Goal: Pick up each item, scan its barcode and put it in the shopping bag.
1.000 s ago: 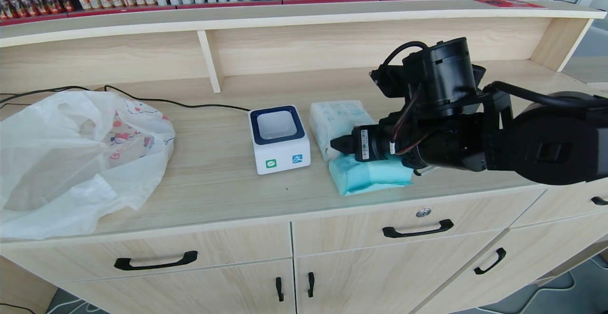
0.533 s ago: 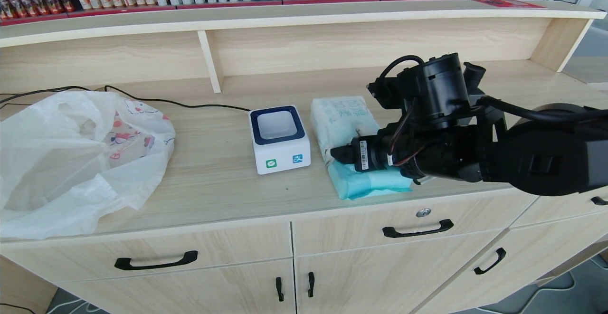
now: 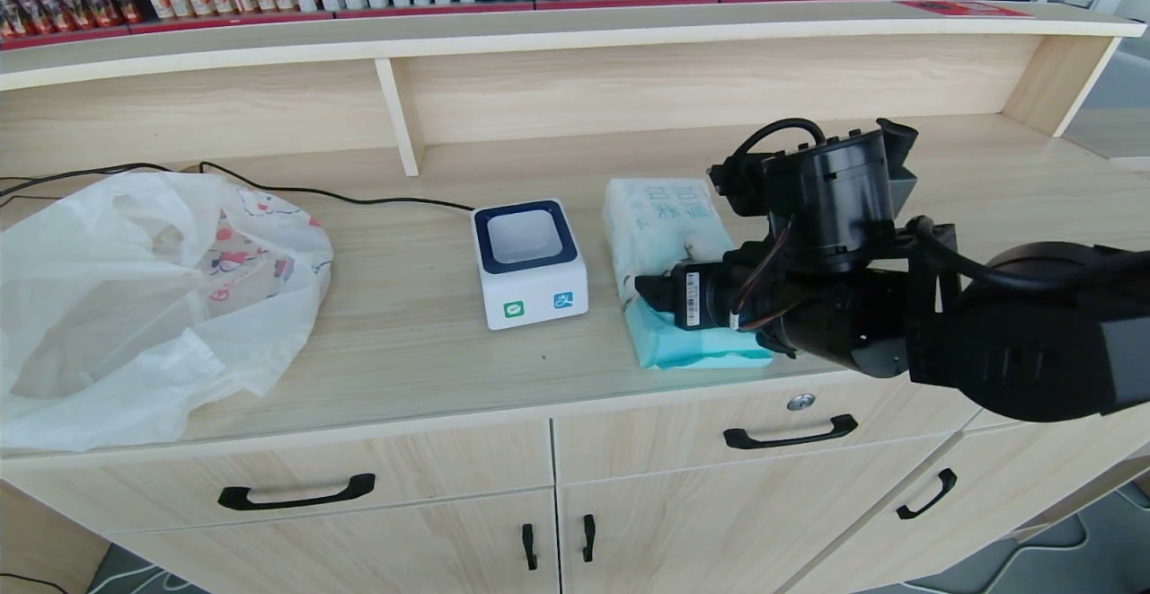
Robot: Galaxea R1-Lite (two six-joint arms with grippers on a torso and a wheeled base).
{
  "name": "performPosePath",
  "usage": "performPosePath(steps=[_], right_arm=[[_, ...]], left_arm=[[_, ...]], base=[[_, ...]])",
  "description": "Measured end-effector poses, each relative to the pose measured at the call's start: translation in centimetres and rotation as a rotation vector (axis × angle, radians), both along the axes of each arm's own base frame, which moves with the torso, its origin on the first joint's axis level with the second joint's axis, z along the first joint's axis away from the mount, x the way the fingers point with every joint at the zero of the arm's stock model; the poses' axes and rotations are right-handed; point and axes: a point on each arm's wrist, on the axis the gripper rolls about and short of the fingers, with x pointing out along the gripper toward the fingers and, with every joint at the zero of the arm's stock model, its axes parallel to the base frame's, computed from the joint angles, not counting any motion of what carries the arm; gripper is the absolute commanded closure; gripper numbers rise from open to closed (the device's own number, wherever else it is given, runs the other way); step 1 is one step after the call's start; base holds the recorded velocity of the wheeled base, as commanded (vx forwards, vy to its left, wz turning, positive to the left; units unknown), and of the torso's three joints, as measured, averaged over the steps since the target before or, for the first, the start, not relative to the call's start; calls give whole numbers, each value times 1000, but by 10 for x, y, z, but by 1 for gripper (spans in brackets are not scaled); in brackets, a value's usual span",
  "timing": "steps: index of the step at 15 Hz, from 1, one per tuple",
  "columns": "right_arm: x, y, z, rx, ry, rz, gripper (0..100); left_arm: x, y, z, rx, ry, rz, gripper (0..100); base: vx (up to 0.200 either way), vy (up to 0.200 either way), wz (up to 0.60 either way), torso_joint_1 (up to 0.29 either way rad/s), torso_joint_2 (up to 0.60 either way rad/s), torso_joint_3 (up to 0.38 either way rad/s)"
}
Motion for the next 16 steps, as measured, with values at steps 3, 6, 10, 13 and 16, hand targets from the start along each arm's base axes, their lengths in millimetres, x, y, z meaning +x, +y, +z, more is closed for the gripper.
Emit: performPosePath(steps=[3,6,10,13,16], right_arm=[[-8,-6,-7,-10,11,0,100],[-11,-9,-4,-3,-4,-7,100],[-16,-14,6,15,-38,-36,100],[-26,-23,21,46,-73,-40,100],[-39,-33,35,101,-133,-44,100]], left_arm=[[0,0,0,0,0,0,0],[0,0,0,0,-1,0,0],[0,0,0,0,0,0,0],[0,0,0,0,-1,0,0],[0,0,0,0,-1,0,0]], base=[[0,0,0,0,0,0],[0,0,0,0,0,0],[0,0,0,0,0,0],[0,0,0,0,0,0],[0,0,0,0,0,0]])
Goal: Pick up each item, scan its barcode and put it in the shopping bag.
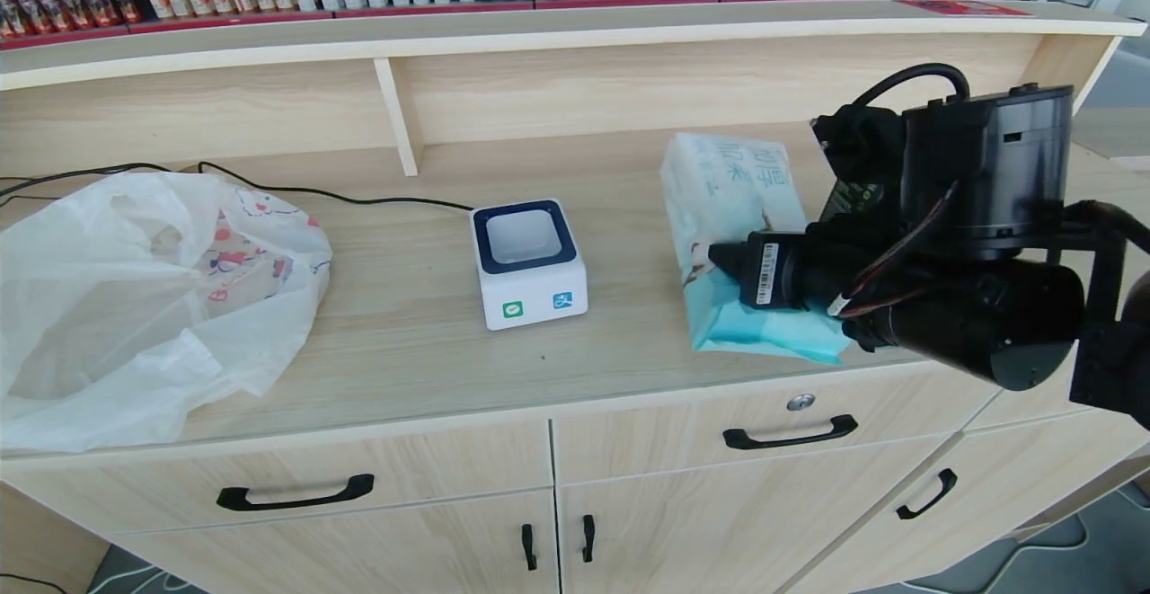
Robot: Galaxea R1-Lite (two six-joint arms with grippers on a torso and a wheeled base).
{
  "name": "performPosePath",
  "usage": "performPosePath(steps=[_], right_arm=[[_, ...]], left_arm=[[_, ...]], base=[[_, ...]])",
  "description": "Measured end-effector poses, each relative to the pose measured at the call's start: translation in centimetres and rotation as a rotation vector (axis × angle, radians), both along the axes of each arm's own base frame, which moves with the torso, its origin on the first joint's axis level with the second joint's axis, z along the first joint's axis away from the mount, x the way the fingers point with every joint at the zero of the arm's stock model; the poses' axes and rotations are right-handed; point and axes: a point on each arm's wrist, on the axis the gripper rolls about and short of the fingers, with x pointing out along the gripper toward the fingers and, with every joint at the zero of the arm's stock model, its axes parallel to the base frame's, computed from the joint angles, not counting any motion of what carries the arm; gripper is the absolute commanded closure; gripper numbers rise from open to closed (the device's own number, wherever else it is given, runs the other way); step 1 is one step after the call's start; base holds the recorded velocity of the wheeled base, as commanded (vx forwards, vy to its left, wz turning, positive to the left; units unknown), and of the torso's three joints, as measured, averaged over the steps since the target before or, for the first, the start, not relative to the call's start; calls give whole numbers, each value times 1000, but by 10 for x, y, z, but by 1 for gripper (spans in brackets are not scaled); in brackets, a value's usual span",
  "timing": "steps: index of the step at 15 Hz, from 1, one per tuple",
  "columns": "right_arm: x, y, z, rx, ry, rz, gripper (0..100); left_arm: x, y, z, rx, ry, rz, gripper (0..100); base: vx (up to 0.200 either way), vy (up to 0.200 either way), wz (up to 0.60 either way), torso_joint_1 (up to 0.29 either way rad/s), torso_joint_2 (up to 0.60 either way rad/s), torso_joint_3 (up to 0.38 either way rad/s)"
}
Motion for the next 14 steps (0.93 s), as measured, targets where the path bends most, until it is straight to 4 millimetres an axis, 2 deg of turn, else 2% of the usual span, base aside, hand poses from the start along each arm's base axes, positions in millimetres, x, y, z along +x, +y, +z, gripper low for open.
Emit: performPosePath(steps=[3,6,8,11,14], right_arm=[[-20,-14,16,37,-109,-6,100],[-48,-18,31,58,-196,53,100],[-66,-21,30,67,-221,95,100],[-83,-28,29,77,-313,128,100],[-95,-34,18,-18,-421,186,100]], left_arm=[[0,0,0,0,1,0,0],[0,0,0,0,0,0,0],[0,0,0,0,0,0,0],[0,0,0,0,1,0,0],[0,0,0,0,1,0,0]], base=[[0,0,0,0,0,0],[0,0,0,0,0,0],[0,0,0,0,0,0],[0,0,0,0,0,0],[0,0,0,0,0,0]])
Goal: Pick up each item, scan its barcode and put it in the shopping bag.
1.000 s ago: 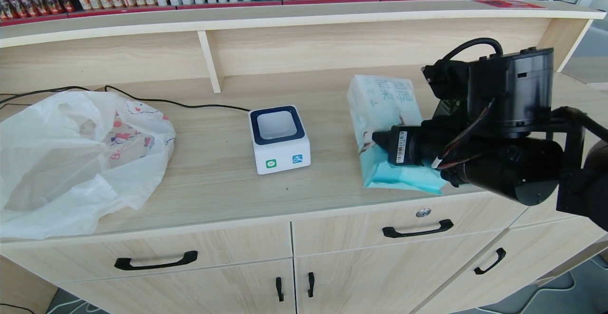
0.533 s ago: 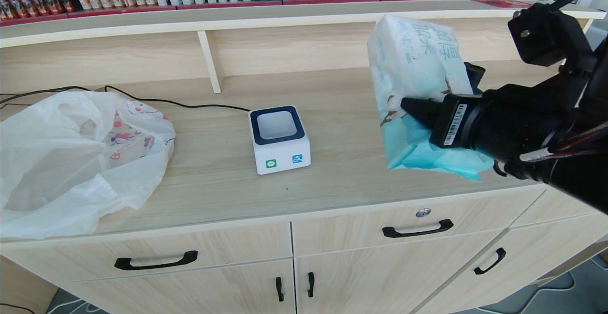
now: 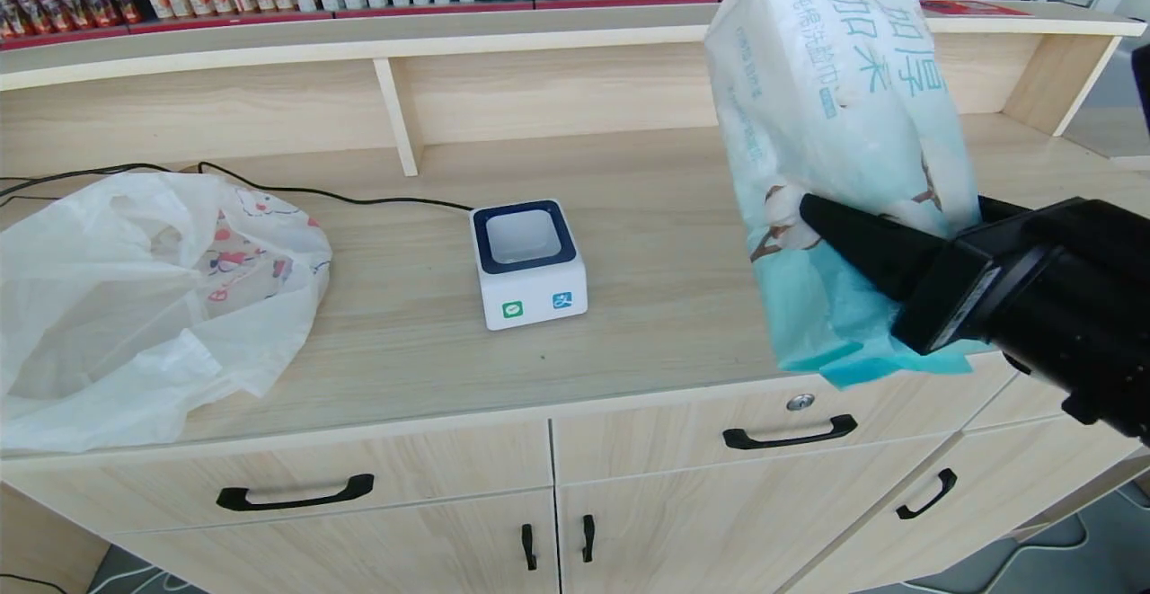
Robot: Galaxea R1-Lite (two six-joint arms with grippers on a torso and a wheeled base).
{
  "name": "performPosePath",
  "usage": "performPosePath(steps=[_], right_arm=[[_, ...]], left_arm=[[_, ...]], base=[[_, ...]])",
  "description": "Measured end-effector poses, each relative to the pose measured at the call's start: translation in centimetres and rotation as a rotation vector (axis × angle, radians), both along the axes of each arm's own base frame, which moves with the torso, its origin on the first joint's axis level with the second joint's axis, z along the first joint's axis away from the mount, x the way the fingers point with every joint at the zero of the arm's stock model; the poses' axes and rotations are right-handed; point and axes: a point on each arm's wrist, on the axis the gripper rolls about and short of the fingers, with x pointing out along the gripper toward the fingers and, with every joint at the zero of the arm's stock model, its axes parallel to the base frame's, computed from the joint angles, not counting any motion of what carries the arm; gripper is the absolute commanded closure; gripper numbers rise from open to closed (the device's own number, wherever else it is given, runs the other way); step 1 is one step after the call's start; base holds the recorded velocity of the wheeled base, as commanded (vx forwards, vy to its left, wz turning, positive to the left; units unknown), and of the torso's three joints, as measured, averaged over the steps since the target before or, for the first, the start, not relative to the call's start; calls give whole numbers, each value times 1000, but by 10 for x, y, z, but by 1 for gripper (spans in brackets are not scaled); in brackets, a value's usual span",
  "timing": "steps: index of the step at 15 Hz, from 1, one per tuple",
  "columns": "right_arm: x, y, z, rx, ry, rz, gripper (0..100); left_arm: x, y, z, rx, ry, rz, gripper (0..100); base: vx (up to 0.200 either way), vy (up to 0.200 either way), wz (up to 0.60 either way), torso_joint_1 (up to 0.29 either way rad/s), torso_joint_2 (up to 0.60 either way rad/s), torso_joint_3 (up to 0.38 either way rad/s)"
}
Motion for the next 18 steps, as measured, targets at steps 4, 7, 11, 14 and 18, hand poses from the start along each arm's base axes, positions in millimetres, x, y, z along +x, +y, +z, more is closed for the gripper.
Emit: performPosePath(steps=[4,7,11,14,18], right_arm=[[-23,-16,-10,-78,-56,16,100],[-43,-37,-14,-68,-85,19,100],[-65,-61,-35,-16,-55,65,100],[-71,-67,-43,54,-15,130,100],[-75,-69,-61,165,104,216,100]], left_arm=[[0,0,0,0,-1,0,0],[0,0,0,0,-1,0,0],[0,0,0,0,-1,0,0],[0,0,0,0,-1,0,0],[0,0,0,0,-1,0,0]], base=[[0,0,0,0,0,0],[0,0,0,0,0,0],[0,0,0,0,0,0],[0,0,0,0,0,0],[0,0,0,0,0,0]])
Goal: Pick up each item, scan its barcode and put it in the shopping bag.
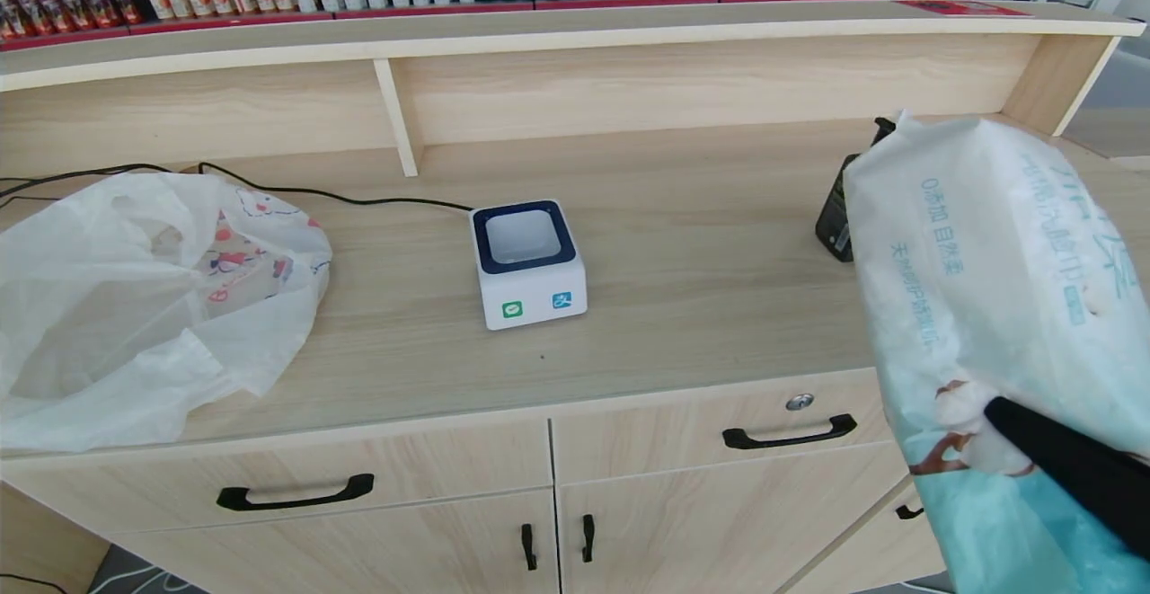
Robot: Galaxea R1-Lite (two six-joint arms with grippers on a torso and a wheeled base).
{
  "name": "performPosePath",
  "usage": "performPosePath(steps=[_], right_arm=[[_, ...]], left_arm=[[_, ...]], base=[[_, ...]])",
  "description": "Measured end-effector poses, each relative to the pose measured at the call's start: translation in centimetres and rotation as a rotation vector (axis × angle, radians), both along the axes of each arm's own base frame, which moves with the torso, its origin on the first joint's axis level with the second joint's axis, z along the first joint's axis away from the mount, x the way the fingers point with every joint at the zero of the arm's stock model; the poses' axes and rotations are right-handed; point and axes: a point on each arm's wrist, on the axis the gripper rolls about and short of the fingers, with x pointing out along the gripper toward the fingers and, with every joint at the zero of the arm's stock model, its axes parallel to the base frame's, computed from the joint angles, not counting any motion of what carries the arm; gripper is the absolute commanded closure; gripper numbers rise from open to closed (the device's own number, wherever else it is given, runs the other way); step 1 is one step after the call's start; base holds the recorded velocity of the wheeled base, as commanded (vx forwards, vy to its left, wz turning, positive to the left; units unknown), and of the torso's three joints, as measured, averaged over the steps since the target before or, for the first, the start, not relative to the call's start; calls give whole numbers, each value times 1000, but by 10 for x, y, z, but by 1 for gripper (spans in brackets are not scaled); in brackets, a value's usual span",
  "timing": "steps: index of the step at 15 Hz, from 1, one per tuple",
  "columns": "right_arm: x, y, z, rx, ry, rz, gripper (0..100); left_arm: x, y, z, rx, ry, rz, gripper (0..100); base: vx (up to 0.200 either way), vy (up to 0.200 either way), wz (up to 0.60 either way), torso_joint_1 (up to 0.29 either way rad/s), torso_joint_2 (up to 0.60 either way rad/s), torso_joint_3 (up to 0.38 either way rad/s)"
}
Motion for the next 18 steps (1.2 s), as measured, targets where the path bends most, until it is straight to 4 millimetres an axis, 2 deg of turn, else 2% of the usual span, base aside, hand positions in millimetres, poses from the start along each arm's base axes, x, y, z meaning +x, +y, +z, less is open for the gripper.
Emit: performPosePath(steps=[5,9,12,16,18], right_arm=[[-1,2,-5,172,153,133,100],[7,12,-4,306,296,203,100],[15,24,10,384,323,280,100],[34,47,28,585,393,363,100],[37,56,32,610,436,485,100]], left_arm=[[0,0,0,0,1,0,0],[0,0,0,0,0,0,0],[0,0,0,0,0,0,0],[0,0,0,0,1,0,0],[0,0,0,0,1,0,0]], base=[[0,0,0,0,0,0],[0,0,0,0,0,0],[0,0,0,0,0,0],[0,0,0,0,0,0],[0,0,0,0,0,0]])
